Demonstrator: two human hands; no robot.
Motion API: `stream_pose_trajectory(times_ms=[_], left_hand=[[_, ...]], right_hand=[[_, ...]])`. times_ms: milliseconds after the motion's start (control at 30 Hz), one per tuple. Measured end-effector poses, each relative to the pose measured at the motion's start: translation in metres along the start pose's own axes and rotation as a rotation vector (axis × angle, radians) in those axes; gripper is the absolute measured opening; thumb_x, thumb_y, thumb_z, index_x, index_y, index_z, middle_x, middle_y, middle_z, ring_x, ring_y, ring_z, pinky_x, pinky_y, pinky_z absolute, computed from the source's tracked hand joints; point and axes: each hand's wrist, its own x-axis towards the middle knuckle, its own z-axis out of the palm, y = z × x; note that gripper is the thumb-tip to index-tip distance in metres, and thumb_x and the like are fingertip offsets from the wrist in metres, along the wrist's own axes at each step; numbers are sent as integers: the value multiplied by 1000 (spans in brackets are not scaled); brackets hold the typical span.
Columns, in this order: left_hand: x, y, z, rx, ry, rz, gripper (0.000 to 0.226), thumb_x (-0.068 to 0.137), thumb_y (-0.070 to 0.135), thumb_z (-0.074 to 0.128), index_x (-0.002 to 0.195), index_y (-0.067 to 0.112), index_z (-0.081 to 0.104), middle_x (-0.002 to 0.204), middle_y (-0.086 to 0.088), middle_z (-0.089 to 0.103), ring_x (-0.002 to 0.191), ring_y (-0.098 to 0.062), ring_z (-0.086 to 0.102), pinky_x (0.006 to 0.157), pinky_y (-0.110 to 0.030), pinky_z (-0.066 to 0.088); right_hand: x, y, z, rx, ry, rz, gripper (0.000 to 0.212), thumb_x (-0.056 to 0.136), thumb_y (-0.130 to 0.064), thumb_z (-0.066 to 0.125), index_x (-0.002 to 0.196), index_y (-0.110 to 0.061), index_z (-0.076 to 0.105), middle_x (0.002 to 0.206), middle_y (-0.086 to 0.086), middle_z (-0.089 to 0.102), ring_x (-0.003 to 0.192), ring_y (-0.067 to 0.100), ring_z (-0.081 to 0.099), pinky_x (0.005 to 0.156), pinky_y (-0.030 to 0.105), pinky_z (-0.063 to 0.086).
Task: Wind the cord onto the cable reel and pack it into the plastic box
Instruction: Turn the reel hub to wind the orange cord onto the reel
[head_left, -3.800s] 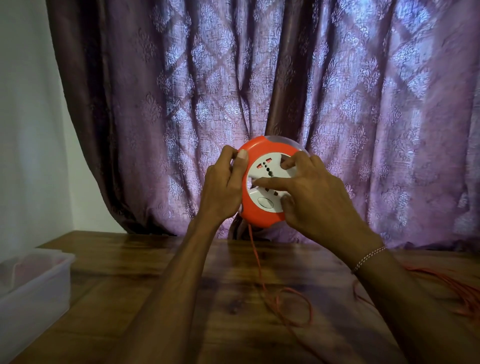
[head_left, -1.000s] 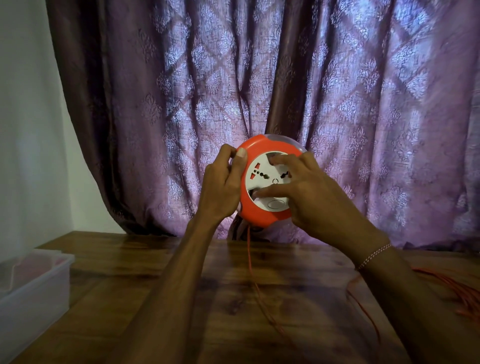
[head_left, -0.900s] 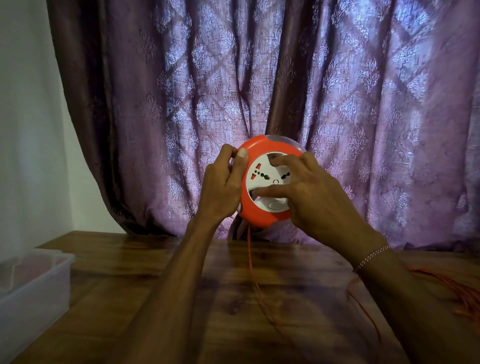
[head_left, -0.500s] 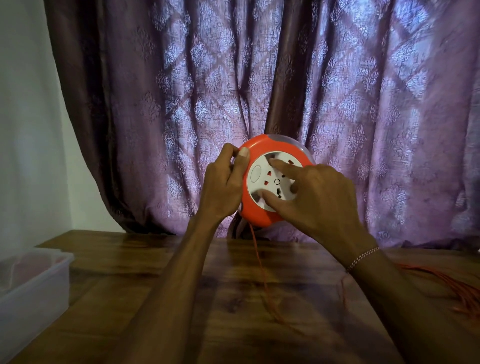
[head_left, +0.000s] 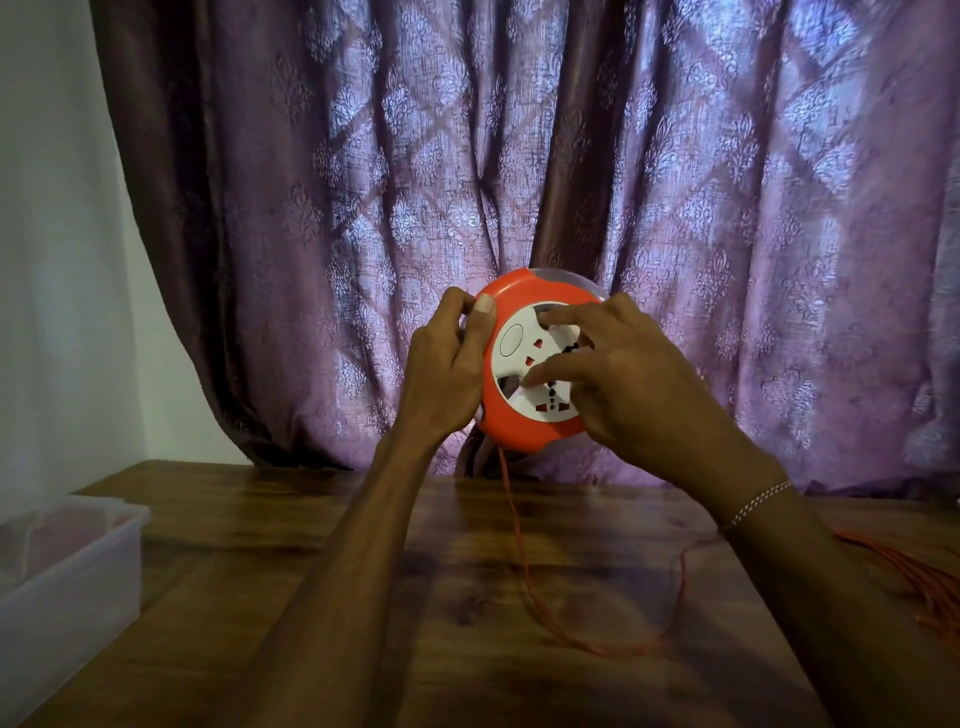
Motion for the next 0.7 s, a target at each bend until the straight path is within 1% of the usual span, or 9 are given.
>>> stream_pose_trajectory(times_ms=[67, 167, 267, 334, 400, 467, 534, 601, 701], left_hand=[[0, -1, 0, 6, -4, 5, 29, 106, 44, 40, 81, 29, 43, 59, 1, 54, 51, -8, 49, 51, -42, 41], [0, -2, 0, -1, -12, 10, 29, 106, 45, 40, 84, 27, 45, 61, -2, 59, 53, -14, 55, 50, -41, 44], [0, -1, 0, 7, -16, 23, 28, 105, 47, 39, 81, 33, 44, 60, 10, 59, 51, -4, 52, 48, -30, 40], [0, -1, 1, 7, -9, 17, 29, 104, 48, 39, 82, 31, 44, 58, 10, 57, 51, -4, 50, 51, -33, 41], [-1, 0, 1, -11, -4, 9, 29, 104, 48, 40, 83, 29, 45, 56, 8, 56, 50, -5, 49, 51, -35, 41], [-1, 0, 1, -18, 3, 11, 31, 104, 49, 40, 81, 29, 44, 57, 12, 56, 49, -4, 48, 50, -30, 38], [-1, 2, 1, -22, 8, 8, 32, 104, 50, 40, 80, 29, 44, 58, 9, 56, 50, -6, 48, 50, -33, 39], [0, 4, 1, -29, 1, 3, 31, 103, 51, 40, 81, 29, 46, 61, -1, 58, 53, -11, 53, 51, -41, 43], [-1, 5, 1, -22, -8, 3, 29, 105, 47, 40, 83, 29, 47, 65, -8, 62, 58, -22, 59, 53, -46, 44]], right_hand=[[0, -2, 0, -67, -58, 1, 53, 76, -24, 33, 107, -40, 73, 138, 5, 54, 114, 31, 44, 82, 44, 43], [-2, -5, 0, -175, -84, 8, 57, 77, -30, 28, 113, -47, 68, 137, 4, 53, 114, 28, 39, 79, 41, 35], [-2, -6, -2, -216, -77, 39, 55, 78, -33, 29, 113, -49, 68, 129, 3, 57, 107, 30, 46, 76, 40, 32], [-2, -8, -1, -237, -64, 83, 53, 77, -33, 35, 117, -50, 65, 122, 4, 58, 102, 30, 48, 76, 41, 33], [-3, -8, 2, -229, -42, 153, 50, 77, -38, 49, 124, -50, 60, 109, 4, 58, 97, 30, 50, 77, 42, 36], [-4, -9, 4, -191, -13, 243, 54, 77, -56, 54, 130, -47, 55, 98, 5, 63, 91, 31, 55, 77, 41, 40], [-2, -10, 4, -118, 50, 310, 61, 77, -69, 52, 131, -40, 58, 84, 3, 71, 84, 29, 63, 76, 41, 46], [-1, -11, 4, -75, 109, 308, 62, 79, -70, 53, 127, -31, 63, 72, 1, 73, 78, 29, 67, 73, 42, 50], [-1, -10, 3, -94, 118, 254, 61, 82, -66, 54, 124, -23, 66, 75, 2, 73, 80, 30, 65, 73, 42, 49]])
